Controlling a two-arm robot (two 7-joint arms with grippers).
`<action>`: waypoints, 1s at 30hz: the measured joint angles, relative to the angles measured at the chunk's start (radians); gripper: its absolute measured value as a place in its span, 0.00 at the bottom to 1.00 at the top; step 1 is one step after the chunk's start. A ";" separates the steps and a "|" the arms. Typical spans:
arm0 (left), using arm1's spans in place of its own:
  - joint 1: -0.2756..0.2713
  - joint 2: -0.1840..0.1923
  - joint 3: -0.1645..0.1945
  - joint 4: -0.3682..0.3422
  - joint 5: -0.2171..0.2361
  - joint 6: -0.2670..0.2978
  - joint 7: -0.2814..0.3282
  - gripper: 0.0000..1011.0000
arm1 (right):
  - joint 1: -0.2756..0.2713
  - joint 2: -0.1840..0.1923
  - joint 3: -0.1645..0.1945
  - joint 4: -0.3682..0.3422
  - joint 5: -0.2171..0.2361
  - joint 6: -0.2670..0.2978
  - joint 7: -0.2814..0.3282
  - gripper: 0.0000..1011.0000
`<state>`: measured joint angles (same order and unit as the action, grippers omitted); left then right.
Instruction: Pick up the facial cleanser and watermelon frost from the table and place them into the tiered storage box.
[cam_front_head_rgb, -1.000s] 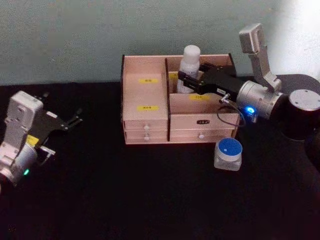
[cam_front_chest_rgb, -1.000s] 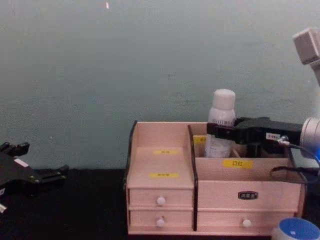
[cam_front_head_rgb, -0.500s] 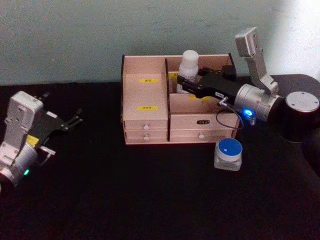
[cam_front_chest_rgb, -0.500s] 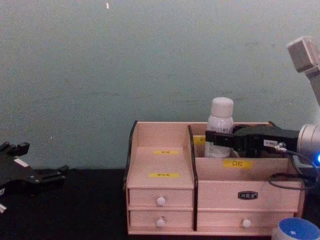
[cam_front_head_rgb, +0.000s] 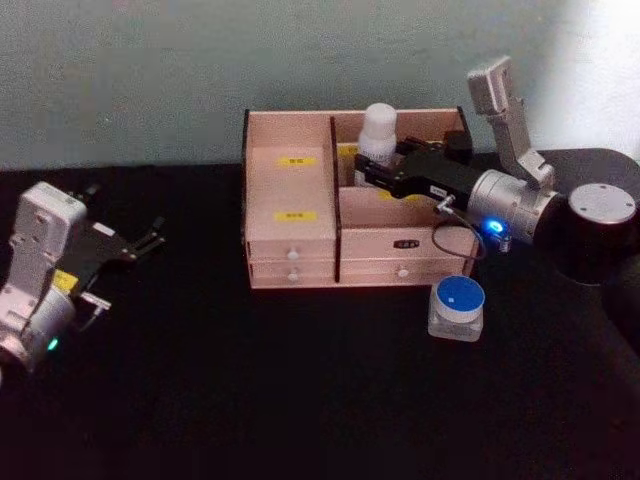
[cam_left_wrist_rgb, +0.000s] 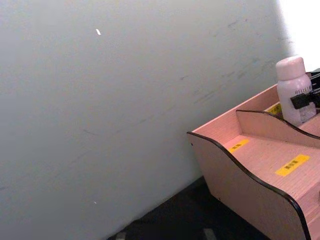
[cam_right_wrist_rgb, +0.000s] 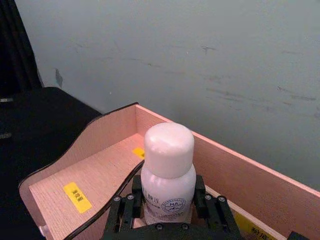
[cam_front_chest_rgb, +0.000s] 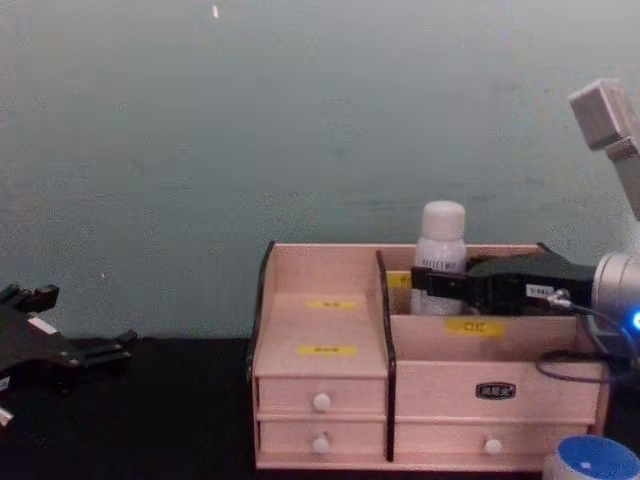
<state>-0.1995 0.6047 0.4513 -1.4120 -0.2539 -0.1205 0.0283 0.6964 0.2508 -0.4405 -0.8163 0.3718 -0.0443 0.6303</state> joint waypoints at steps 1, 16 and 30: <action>0.000 0.000 0.000 0.000 0.000 0.000 0.000 0.99 | 0.000 0.000 0.001 0.001 -0.001 0.001 0.000 0.58; 0.000 0.000 0.000 0.000 0.000 0.000 0.000 0.99 | 0.000 -0.001 0.003 0.001 -0.003 0.003 -0.002 0.58; 0.000 0.000 0.000 0.000 0.000 0.000 0.000 0.99 | -0.001 0.000 0.002 0.000 -0.002 0.002 -0.002 0.68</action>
<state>-0.1995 0.6047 0.4514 -1.4120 -0.2539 -0.1205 0.0283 0.6957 0.2504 -0.4385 -0.8166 0.3702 -0.0425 0.6284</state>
